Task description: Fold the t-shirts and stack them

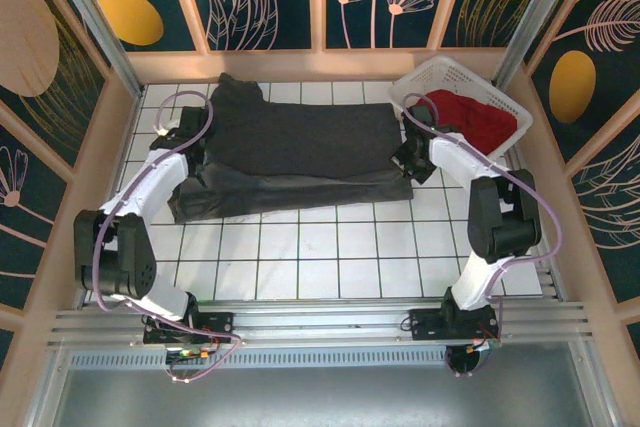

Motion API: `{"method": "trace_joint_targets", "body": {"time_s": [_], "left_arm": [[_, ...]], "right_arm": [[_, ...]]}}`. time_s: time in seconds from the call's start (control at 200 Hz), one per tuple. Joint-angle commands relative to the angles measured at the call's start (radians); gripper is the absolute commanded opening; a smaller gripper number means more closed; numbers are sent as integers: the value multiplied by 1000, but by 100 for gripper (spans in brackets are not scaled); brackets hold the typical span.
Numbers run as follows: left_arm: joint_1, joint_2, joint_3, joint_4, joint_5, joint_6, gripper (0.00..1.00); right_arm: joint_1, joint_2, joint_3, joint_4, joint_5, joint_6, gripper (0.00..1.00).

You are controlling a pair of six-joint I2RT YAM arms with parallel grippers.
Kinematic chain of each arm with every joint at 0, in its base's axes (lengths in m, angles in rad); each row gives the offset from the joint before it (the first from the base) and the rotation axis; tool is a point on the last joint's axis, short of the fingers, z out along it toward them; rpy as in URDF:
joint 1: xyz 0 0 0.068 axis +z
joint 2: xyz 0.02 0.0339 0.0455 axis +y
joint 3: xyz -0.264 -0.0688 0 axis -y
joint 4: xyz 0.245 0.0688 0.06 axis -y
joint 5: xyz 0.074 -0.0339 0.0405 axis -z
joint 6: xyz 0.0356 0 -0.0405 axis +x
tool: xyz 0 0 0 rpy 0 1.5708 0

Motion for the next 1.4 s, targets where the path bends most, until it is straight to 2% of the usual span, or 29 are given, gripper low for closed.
{"method": "trace_joint_targets", "body": {"time_s": [0.0, 0.39, 0.545, 0.56, 0.631, 0.676, 0.706, 0.741, 0.776, 0.881, 0.986, 1.066, 1.116, 1.161, 1.226, 1.291, 1.396], "left_arm": [[9, 42, 51, 52, 2, 63, 0], [10, 148, 146, 79, -44, 132, 0], [12, 235, 200, 79, -61, 174, 0], [12, 242, 206, 80, -62, 180, 0], [14, 268, 241, 76, -59, 210, 23], [18, 276, 265, 63, -53, 223, 53], [22, 276, 278, 48, -46, 225, 67], [28, 271, 289, 24, -36, 222, 74], [38, 257, 288, 1, -21, 210, 77], [97, 175, 199, -64, 61, 141, 75], [170, 40, 23, -51, 196, 77, 65], [215, -36, -91, -17, 308, 36, 49], [238, -57, -142, 5, 375, 14, 43], [252, -59, -176, 24, 421, -2, 41], [267, -48, -221, 62, 471, -26, 38], [274, -22, -237, 94, 508, -50, 38], [282, 39, -238, 124, 496, -70, 36]], "right_arm": [[-8, 25, 34, 7, 9, -31, 0], [-9, 114, 109, 5, 55, -45, 0], [-11, 160, 152, 12, 46, -71, 0], [-11, 162, 157, 13, 46, -78, 4], [-10, 161, 175, 22, 48, -105, 34], [-11, 149, 180, 27, 54, -120, 48], [-11, 139, 182, 30, 58, -130, 56], [-10, 121, 178, 30, 65, -144, 63], [-11, 100, 169, 32, 69, -157, 67], [-9, 19, 94, 53, 67, -187, 71], [-2, -66, -26, 78, 65, -210, 70], [0, -124, -123, 116, 42, -219, 64], [-1, -152, -174, 148, 19, -226, 57], [-1, -163, -206, 179, -3, -236, 47], [0, -155, -230, 208, -36, -248, 38], [0, -130, -231, 217, -48, -255, 36], [-5, -79, -222, 227, -43, -263, 35]]}}
